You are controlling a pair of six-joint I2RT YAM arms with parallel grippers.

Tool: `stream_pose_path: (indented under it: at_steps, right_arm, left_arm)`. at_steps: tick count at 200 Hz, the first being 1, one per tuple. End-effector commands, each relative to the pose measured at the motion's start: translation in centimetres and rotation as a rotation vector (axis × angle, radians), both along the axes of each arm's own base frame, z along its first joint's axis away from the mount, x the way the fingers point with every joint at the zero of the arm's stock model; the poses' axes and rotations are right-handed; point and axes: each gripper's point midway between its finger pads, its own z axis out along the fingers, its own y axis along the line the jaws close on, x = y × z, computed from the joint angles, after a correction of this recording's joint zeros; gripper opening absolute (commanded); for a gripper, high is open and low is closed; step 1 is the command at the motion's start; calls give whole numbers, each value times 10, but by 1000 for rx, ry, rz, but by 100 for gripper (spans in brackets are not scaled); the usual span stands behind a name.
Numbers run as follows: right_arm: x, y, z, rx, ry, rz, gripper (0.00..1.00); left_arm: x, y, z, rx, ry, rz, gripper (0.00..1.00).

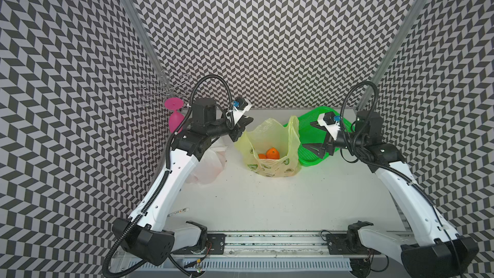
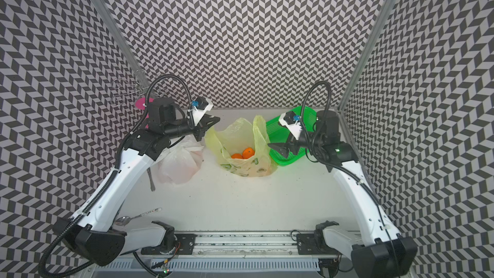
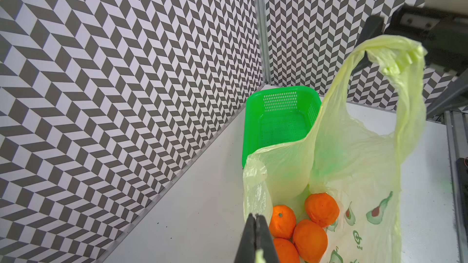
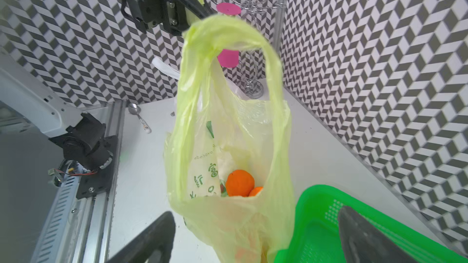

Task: Place the oranges into plastic bags & tie knots
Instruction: Adjust the plastic bag at the center of the board.

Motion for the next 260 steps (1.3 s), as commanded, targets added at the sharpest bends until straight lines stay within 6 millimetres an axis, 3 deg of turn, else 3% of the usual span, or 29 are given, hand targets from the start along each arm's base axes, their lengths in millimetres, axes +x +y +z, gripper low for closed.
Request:
stream_pose_path:
  at_steps: [1,27,55,84,140,153,179,188,200,224,260]
  right_arm:
    - [-14,23,24,85,-176,125,99]
    - [-21,36,22,97,-228,137,99]
    - [12,33,19,90,-240,-16,99]
    - [34,32,24,81,-268,-70,99]
    - [50,49,31,73,-267,59,100]
    - [51,52,31,83,-249,97,94]
    - [54,53,21,82,-225,90,68]
    - [56,49,18,84,-229,60,65]
    - [58,43,15,98,-229,18,69]
    - [58,34,14,84,-227,-35,90]
    - [48,24,11,57,-268,-87,93]
  left_arm:
    - [-9,2,16,-27,-39,-13,0]
    - [-10,2,17,-30,-40,-13,0]
    - [-11,2,19,-33,-41,-17,0]
    - [-12,1,20,-36,-43,-21,0]
    - [-15,0,21,-37,-43,-37,0]
    - [-15,0,20,-37,-42,-39,0]
    - [-15,0,22,-43,-40,-35,0]
    - [-15,0,23,-49,-35,-34,0]
    - [-16,-1,23,-57,-25,-43,0]
    - [-18,-2,24,-69,-16,-54,0]
    - [-18,-3,26,-72,-20,-58,0]
